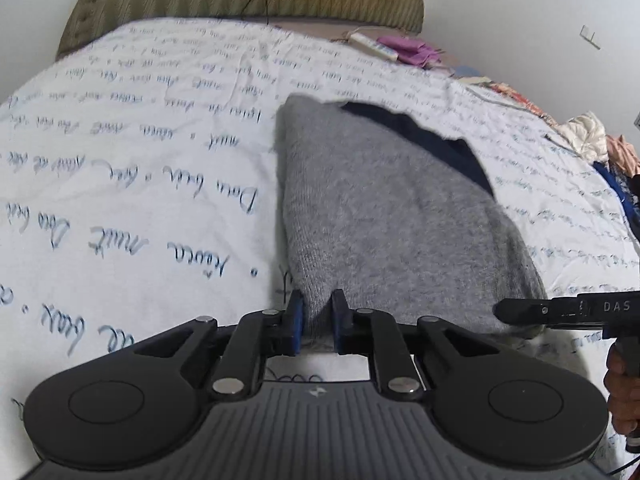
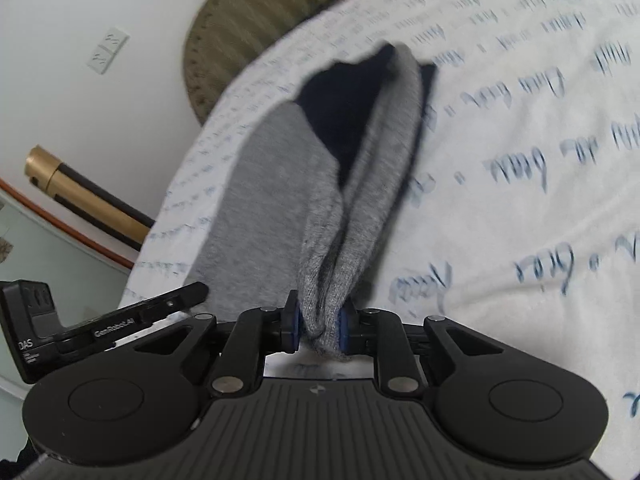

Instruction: Fold small clothes

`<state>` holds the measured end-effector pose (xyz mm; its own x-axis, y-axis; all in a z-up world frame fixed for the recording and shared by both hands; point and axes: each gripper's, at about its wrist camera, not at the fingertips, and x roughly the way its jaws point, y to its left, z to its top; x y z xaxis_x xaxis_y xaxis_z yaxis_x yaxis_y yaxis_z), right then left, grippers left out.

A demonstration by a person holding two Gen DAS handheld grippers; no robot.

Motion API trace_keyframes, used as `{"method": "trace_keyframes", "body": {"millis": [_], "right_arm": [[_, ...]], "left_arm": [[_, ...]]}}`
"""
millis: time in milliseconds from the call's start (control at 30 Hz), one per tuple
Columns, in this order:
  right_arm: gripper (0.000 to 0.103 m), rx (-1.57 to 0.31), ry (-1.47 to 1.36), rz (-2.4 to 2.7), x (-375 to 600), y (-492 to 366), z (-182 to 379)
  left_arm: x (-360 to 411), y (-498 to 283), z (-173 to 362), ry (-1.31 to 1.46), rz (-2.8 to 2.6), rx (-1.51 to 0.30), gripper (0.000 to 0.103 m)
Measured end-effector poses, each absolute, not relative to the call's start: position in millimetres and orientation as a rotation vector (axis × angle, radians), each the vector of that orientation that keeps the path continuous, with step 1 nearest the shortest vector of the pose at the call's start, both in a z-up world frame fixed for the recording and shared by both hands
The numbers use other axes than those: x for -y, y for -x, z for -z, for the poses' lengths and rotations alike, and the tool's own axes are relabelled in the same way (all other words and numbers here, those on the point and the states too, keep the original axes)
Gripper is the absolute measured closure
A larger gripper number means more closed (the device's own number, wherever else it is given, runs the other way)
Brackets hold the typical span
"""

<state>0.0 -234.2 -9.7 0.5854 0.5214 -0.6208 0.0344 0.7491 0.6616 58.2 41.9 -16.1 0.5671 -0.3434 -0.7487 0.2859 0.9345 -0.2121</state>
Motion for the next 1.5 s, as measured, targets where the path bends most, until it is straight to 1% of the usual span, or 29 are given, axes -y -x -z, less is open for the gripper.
{"method": "trace_keyframes", "body": {"millis": [33,67,133,167,200,233,267,300,333,367,400,467,533,567,600,633,667,700,833,967,1100,1200,1500], "right_arm": [[0.078,-0.91,-0.688,-0.303,234,1,15],[0.071,-0.899,-0.7,-0.294,235,3,18],[0.06,-0.873,-0.707,-0.27,235,9,15],[0.059,-0.86,-0.672,-0.253,232,14,9],[0.06,-0.837,-0.611,-0.236,226,21,-1],[0.057,-0.804,-0.535,-0.211,219,30,-11],[0.052,-0.781,-0.466,-0.186,212,39,-19],[0.044,-0.769,-0.405,-0.16,206,48,-25],[0.032,-0.765,-0.352,-0.135,200,55,-28],[0.027,-0.773,-0.305,-0.099,193,61,-28],[0.022,-0.786,-0.265,-0.066,188,65,-27],[0.023,-0.804,-0.199,-0.027,176,70,-20],[0.02,-0.815,-0.181,0.006,168,72,-13],[0.018,-0.819,-0.185,0.024,166,71,-10],[0.011,-0.822,-0.189,0.037,164,70,-8],[0.003,-0.822,-0.191,0.042,160,68,-6],[0.0,-0.822,-0.189,0.037,158,68,-2],[0.0,-0.823,-0.179,0.037,154,67,2],[0.0,-0.81,-0.058,0.101,127,67,10],[0.0,-0.806,-0.063,0.13,121,66,10],[0.0,-0.737,-0.073,0.144,121,76,16],[0.0,-0.732,-0.067,0.148,122,74,18],[0.0,-0.724,-0.078,0.147,122,74,19]], "left_arm": [[-42,-58,20,0.066,0.369,-0.895,0.089],[-43,-57,20,0.067,0.367,-0.886,0.087],[-46,-49,14,0.071,0.366,-0.852,0.086],[-47,-43,10,0.052,0.356,-0.827,0.083],[-48,-35,5,0.021,0.343,-0.788,0.079],[-48,-26,1,-0.015,0.325,-0.742,0.076],[-47,-17,0,-0.042,0.306,-0.709,0.068],[-46,-10,1,-0.056,0.291,-0.694,0.056],[-44,-4,4,-0.062,0.287,-0.696,0.05],[-41,1,10,-0.066,0.295,-0.703,0.047],[-37,5,17,-0.072,0.304,-0.714,0.047],[-28,10,32,-0.092,0.294,-0.739,0.047],[-22,16,41,-0.121,0.276,-0.708,0.047],[-18,19,43,-0.144,0.268,-0.686,0.043],[-16,20,45,-0.165,0.258,-0.675,0.035],[-15,21,48,-0.18,0.246,-0.666,0.031],[-15,21,51,-0.186,0.235,-0.659,0.026],[-15,22,54,-0.185,0.228,-0.652,0.024],[-14,21,49,-0.18,0.218,-0.671,0.024],[-13,23,49,-0.158,0.224,-0.674,0.024],[-18,21,56,-0.124,0.226,-0.661,0.018],[-20,20,57,-0.106,0.237,-0.666,0.014],[-19,21,57,-0.113,0.233,-0.663,0.014]]}}
